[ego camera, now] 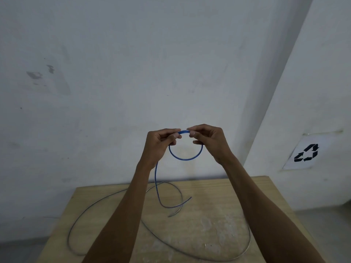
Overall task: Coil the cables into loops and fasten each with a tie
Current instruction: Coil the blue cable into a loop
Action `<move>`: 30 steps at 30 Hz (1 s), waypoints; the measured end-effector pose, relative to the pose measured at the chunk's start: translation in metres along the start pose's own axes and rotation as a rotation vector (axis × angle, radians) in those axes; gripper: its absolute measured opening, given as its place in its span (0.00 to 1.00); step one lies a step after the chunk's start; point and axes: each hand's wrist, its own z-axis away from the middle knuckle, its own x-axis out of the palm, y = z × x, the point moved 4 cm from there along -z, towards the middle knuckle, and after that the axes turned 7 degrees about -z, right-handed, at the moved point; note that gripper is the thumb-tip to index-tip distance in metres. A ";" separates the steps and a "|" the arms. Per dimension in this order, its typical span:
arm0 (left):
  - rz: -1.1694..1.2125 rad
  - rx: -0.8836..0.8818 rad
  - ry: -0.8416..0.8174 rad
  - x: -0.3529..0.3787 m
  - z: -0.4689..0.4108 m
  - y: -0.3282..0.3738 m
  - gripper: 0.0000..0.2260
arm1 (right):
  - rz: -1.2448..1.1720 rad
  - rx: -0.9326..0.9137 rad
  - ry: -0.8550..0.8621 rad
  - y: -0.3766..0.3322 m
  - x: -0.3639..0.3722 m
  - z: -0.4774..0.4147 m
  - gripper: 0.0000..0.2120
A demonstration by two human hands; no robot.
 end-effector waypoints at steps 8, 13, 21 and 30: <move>0.021 0.019 0.015 -0.005 0.000 0.014 0.09 | -0.022 -0.005 -0.051 -0.010 -0.001 -0.003 0.08; 0.011 -0.014 0.022 -0.014 0.014 0.014 0.09 | 0.065 -0.034 -0.053 -0.010 0.012 0.001 0.06; 0.048 -0.053 0.028 -0.054 0.043 0.008 0.11 | 0.020 -0.050 0.008 -0.007 0.050 0.020 0.05; 0.254 -0.082 0.251 -0.088 0.065 0.009 0.11 | 0.200 -0.047 0.206 0.009 0.083 0.055 0.13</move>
